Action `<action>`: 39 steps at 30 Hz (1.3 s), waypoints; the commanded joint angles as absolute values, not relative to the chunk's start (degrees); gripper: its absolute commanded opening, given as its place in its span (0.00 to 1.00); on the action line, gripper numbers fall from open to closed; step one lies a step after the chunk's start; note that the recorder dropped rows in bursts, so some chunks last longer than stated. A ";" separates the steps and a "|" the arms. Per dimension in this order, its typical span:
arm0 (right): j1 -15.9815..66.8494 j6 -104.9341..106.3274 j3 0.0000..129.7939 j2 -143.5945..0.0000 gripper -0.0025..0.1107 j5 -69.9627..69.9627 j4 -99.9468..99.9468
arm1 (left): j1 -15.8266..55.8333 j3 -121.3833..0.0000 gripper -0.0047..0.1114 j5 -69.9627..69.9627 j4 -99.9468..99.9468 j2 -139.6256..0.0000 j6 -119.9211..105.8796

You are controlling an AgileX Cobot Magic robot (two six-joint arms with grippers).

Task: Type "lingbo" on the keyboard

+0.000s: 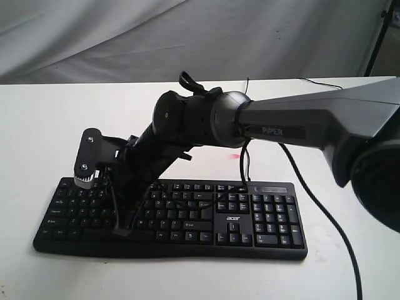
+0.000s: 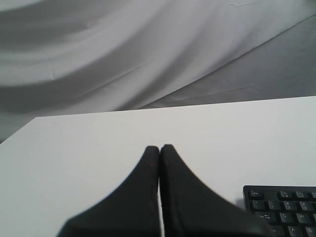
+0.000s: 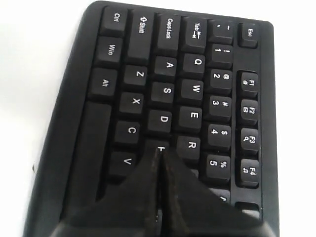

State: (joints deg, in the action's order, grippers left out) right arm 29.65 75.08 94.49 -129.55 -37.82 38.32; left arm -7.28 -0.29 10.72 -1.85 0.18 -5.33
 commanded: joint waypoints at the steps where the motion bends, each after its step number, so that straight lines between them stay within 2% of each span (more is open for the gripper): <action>1: 29.74 74.88 94.73 -128.93 0.02 -38.62 38.01 | -7.07 0.00 0.05 10.50 -1.82 0.00 -5.18; 17: 30.10 75.13 94.73 -128.93 0.02 -43.82 36.09 | -7.07 0.00 0.05 10.50 -1.82 0.00 -5.18; 39: 30.32 76.19 94.73 -130.81 0.02 -42.51 36.56 | -7.07 0.00 0.05 10.50 -1.82 0.00 -5.18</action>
State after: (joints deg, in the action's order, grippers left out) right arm 30.24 75.65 94.49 -130.78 -42.71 36.27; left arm -7.28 -0.29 10.72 -1.85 0.18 -5.33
